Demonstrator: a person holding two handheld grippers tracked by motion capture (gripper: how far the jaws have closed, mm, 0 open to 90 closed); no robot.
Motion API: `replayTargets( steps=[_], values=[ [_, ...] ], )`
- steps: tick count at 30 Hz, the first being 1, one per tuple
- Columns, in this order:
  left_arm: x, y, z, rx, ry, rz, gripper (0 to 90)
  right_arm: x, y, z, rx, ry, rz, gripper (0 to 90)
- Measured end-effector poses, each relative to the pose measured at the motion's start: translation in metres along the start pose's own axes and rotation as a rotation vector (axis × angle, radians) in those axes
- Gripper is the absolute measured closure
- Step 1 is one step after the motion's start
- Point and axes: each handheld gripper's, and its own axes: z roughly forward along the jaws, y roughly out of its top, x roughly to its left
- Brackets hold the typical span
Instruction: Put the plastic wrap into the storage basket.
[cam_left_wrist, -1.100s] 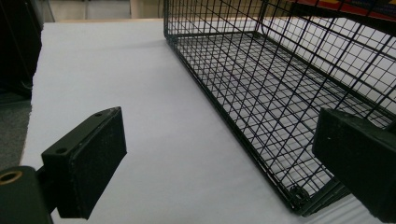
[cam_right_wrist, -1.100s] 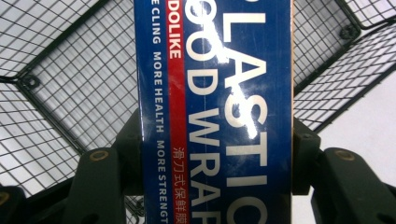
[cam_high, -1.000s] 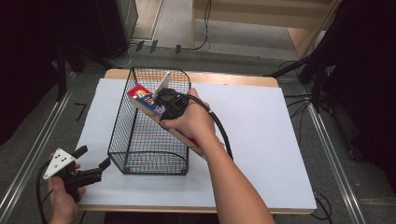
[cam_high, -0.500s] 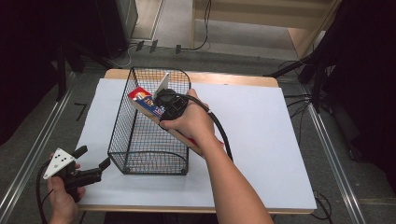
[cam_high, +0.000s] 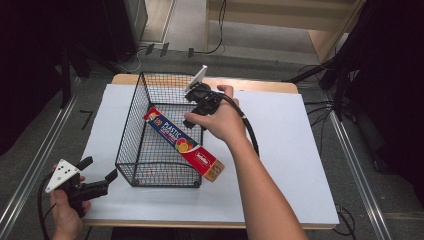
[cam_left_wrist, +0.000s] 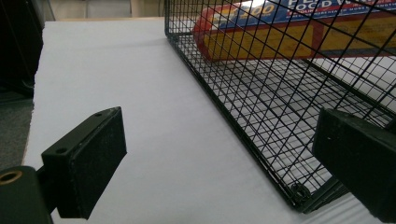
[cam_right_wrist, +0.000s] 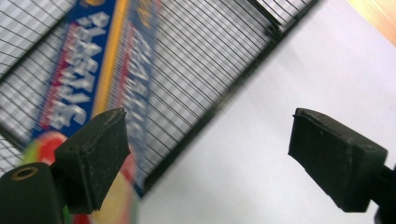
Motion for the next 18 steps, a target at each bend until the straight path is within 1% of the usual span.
replayTargets(
  steps=[3,5,9,18],
  values=[
    [-0.001,0.0,0.001,-0.001,-0.001,-0.004,3.5,-0.013,-0.01,0.0,-0.001,-0.005,0.023,12.7],
    [-0.001,0.0,0.002,0.003,-0.002,0.002,3.4,-0.017,-0.015,-0.001,-0.002,0.0,0.04,12.9],
    [-0.003,0.0,0.003,0.01,-0.003,0.01,3.4,-0.029,-0.026,-0.003,-0.008,-0.001,0.055,13.0],
    [-0.002,0.0,0.002,0.009,0.0,0.008,3.5,-0.052,-0.049,-0.003,-0.016,0.006,0.114,13.4]
  ],
)
